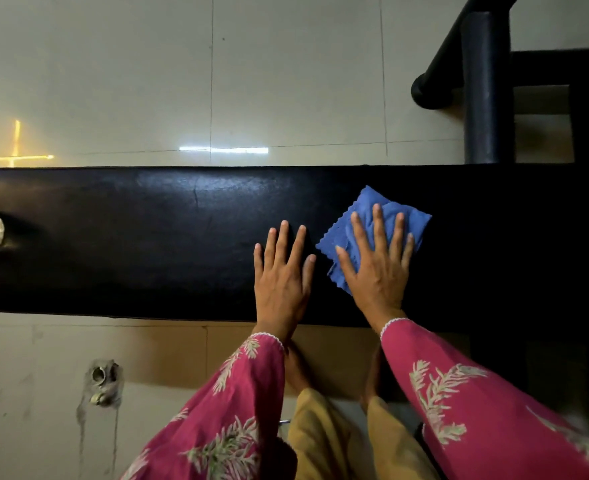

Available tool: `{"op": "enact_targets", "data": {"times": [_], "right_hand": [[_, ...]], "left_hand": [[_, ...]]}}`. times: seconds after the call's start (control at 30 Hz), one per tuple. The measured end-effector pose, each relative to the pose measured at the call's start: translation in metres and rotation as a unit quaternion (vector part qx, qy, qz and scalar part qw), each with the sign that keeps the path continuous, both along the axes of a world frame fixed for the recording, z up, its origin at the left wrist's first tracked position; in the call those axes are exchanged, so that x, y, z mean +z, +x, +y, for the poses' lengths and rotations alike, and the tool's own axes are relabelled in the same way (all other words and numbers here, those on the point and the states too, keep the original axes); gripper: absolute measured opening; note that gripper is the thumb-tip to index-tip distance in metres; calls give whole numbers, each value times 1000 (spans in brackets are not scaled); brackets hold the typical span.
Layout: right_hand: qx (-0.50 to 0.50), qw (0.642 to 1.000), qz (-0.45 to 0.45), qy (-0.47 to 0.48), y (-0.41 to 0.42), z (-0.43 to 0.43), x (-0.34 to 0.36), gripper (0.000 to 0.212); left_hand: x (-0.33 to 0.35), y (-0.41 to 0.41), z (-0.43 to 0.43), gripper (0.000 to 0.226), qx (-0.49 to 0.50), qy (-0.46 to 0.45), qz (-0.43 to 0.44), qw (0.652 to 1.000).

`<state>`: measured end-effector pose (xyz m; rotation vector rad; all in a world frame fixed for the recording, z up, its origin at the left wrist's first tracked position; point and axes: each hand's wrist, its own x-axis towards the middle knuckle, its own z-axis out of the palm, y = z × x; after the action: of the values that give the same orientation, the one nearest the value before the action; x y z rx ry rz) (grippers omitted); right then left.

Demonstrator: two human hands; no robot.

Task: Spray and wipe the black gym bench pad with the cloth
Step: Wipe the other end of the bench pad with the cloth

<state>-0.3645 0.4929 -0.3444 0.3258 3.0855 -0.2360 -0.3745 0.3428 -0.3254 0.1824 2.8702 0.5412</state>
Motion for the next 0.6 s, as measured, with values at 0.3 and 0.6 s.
{"op": "enact_targets", "data": {"times": [0.3,0.6], "right_hand": [[5,1000,12,-18,2,49,4,58],[26,999,13,-18,7,95,1,55]], "left_hand": [[-5,-1,17,59,7,25,6,1000],[-2,-8,46,52,-77,-1,35,996]]}}
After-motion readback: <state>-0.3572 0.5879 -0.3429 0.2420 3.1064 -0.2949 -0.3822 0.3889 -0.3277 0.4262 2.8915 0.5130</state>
